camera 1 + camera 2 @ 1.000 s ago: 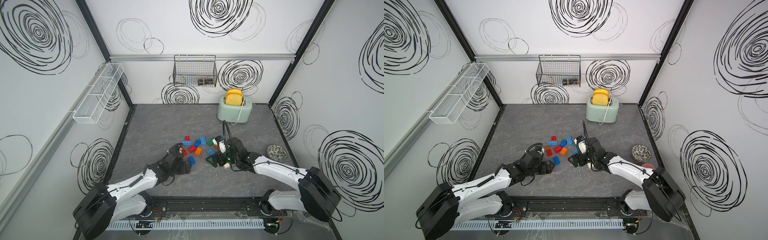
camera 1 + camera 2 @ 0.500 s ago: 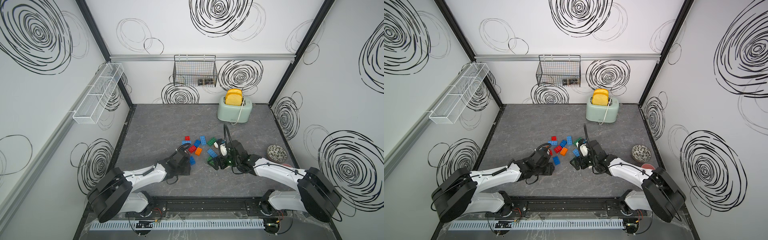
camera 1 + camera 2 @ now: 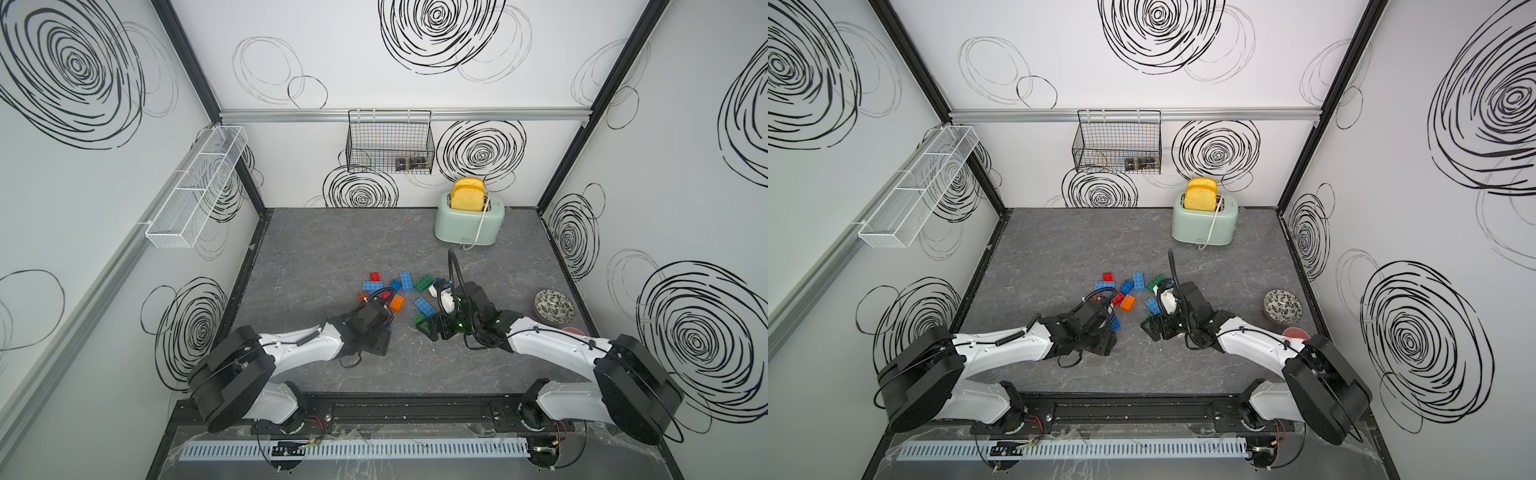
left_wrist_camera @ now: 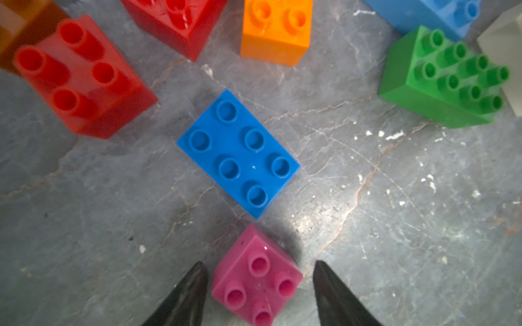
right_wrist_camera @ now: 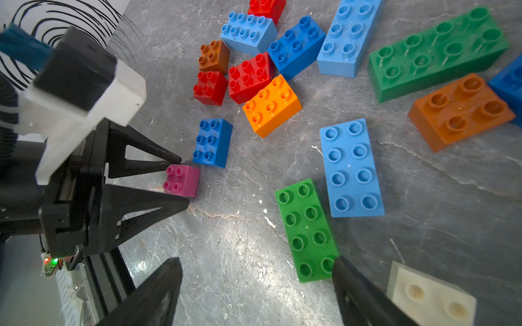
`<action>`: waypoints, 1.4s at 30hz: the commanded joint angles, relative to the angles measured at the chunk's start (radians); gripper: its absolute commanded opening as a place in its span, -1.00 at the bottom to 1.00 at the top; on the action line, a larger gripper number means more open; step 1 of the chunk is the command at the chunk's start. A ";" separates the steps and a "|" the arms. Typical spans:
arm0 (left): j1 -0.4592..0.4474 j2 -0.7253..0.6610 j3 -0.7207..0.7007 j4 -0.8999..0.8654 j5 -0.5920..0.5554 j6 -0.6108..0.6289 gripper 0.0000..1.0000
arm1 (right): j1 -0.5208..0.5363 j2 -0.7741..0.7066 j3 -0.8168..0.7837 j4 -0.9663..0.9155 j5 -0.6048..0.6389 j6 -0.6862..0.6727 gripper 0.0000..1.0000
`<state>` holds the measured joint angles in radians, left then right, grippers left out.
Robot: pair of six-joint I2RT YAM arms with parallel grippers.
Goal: Assemble a heart with lego
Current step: Adjust the lego brick at the center of the board.
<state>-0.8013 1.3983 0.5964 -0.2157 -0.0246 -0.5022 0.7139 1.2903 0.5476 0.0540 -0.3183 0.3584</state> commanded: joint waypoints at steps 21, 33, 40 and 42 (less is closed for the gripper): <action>-0.062 0.077 0.048 -0.139 -0.103 -0.518 0.29 | -0.014 -0.020 -0.030 0.018 -0.002 -0.028 0.74; -0.075 0.166 0.128 -0.192 -0.118 -0.267 -0.24 | -0.019 -0.022 -0.015 -0.027 0.014 -0.057 0.71; -0.149 0.182 0.160 -0.155 0.009 -0.146 -0.26 | 0.019 0.031 0.019 -0.053 0.078 -0.068 0.63; -0.171 0.197 0.169 -0.154 0.032 -0.149 -0.25 | 0.039 0.056 0.039 -0.064 0.101 -0.070 0.59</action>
<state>-0.9356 1.5524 0.7589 -0.3386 -0.0856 -0.6907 0.7288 1.3201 0.5472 0.0261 -0.2604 0.3035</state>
